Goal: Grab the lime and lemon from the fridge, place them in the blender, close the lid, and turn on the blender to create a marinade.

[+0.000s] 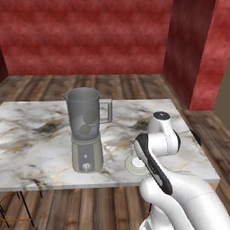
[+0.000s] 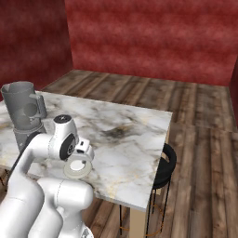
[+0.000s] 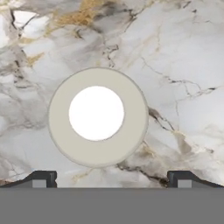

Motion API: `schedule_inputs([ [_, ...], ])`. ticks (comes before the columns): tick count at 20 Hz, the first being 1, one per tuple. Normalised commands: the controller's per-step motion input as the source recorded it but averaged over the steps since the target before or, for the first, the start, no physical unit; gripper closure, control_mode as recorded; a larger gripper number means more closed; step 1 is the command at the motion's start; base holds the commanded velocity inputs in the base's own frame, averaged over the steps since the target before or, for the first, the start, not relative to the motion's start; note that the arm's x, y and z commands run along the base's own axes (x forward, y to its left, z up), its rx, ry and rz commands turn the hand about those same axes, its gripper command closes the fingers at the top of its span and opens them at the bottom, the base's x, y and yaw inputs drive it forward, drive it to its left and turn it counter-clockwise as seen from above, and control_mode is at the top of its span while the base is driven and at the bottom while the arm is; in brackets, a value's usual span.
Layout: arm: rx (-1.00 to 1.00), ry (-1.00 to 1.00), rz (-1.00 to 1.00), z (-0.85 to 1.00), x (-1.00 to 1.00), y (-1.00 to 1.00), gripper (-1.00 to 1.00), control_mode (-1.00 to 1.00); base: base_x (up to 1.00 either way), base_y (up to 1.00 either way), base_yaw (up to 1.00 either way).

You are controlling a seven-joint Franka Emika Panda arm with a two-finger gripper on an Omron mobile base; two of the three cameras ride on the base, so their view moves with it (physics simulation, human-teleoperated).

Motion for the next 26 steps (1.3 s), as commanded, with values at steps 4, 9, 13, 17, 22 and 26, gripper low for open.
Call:
schedule_inputs([
  [4, -0.02, 0.08, 0.00, -0.35, 0.29, 0.06, -1.00, -1.00, 0.00, 0.00, 0.00],
  [9, 0.00, 0.07, 0.00, -0.35, 0.15, 0.09, -1.00, -1.00, 0.00, 0.00, 0.00],
  [13, 0.00, 0.04, 0.00, -0.52, 0.00, 0.07, -1.00, -1.00, 0.00, 0.00, 0.00],
  [17, 0.00, 0.01, 0.00, -0.46, 0.00, 0.00, -1.00, -1.00, 0.00, 0.00, 0.00],
  [22, 0.00, 0.00, 0.00, -0.23, 0.00, 0.00, -1.00, -1.00, 0.00, 0.00, 0.00],
  [26, 0.00, 0.00, 0.00, -0.25, 0.00, 0.00, -1.00, -1.00, 0.00, 0.00, 0.00],
])
